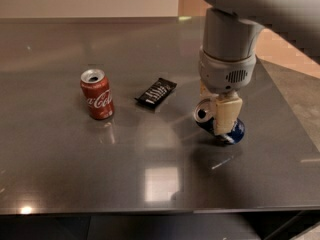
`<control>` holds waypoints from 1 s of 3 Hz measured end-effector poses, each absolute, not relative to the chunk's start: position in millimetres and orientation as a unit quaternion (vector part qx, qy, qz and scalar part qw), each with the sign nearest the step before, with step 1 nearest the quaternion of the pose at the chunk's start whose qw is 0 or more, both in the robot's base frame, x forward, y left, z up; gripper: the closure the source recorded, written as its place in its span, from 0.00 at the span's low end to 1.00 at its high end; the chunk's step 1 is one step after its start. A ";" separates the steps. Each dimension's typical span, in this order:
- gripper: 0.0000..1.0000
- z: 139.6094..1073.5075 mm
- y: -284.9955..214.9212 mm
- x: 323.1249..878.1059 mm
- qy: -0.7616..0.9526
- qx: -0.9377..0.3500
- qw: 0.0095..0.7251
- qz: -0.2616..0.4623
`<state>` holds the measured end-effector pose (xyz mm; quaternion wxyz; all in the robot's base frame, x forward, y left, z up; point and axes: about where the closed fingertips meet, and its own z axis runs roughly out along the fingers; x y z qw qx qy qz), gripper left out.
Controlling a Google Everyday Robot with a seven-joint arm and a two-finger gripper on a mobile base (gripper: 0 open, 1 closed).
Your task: Knock pepsi can over
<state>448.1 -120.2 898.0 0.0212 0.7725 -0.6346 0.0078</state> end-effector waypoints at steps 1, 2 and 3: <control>0.13 890.9 -117.3 449.6 -0.624 0.780 0.034 0.013; 0.00 886.6 -111.6 455.0 -0.613 0.789 0.034 0.012; 0.00 886.6 -111.6 455.0 -0.613 0.789 0.034 0.012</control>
Offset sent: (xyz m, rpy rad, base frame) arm -0.0192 -0.0064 -0.0104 -0.1184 0.1242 0.0709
